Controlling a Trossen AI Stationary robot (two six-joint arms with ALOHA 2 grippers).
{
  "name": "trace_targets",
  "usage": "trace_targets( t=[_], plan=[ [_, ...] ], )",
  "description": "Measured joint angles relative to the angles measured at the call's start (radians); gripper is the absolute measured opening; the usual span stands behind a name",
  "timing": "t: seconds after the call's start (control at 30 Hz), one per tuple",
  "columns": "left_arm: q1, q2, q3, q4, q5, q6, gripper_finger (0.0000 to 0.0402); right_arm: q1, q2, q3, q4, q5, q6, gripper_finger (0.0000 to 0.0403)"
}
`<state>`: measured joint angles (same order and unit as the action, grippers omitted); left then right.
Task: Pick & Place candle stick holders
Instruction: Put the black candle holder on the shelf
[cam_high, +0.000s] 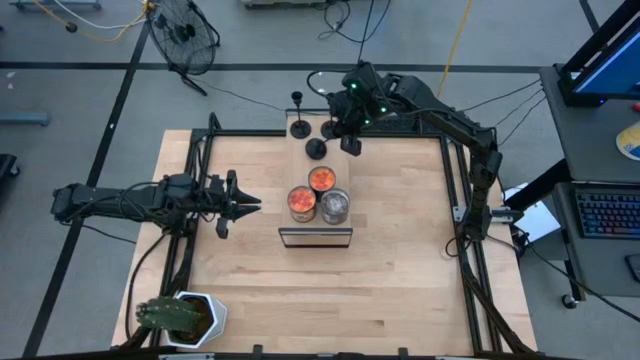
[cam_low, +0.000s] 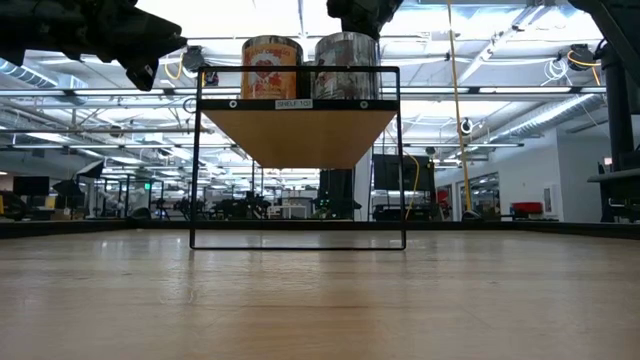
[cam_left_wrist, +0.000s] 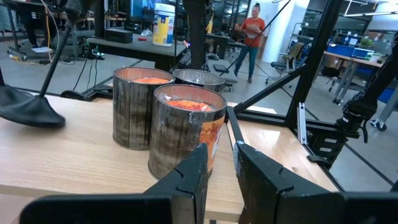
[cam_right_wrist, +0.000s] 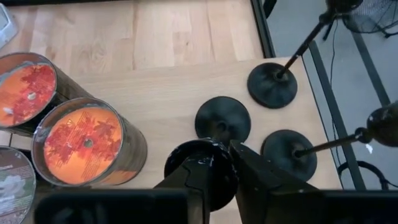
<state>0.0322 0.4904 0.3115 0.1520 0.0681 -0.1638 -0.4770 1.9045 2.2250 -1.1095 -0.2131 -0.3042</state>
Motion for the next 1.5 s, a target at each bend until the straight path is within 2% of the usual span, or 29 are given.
trace_targets(
  t=[0.17,0.4,0.57,1.13,1.5],
  plan=[
    [0.000,0.000,0.000,0.000,0.000,0.000,0.0088,0.000,0.001,0.000,0.006,0.002,0.000,0.0035],
    [0.000,0.000,0.000,0.001,0.000,0.000,0.0088,0.000,0.002,-0.001,0.018,0.011,0.000,0.0050],
    [0.000,0.000,0.000,0.001,0.000,-0.001,0.0088,-0.001,0.002,-0.001,0.019,0.086,0.000,0.0054],
    [0.000,0.000,0.000,0.002,0.000,-0.002,0.0088,0.001,-0.007,-0.001,0.018,0.090,0.000,0.0049],
    [0.000,0.000,0.000,0.003,0.000,-0.005,0.0088,0.001,-0.036,0.000,0.020,0.090,-0.021,0.0008]
  ],
)
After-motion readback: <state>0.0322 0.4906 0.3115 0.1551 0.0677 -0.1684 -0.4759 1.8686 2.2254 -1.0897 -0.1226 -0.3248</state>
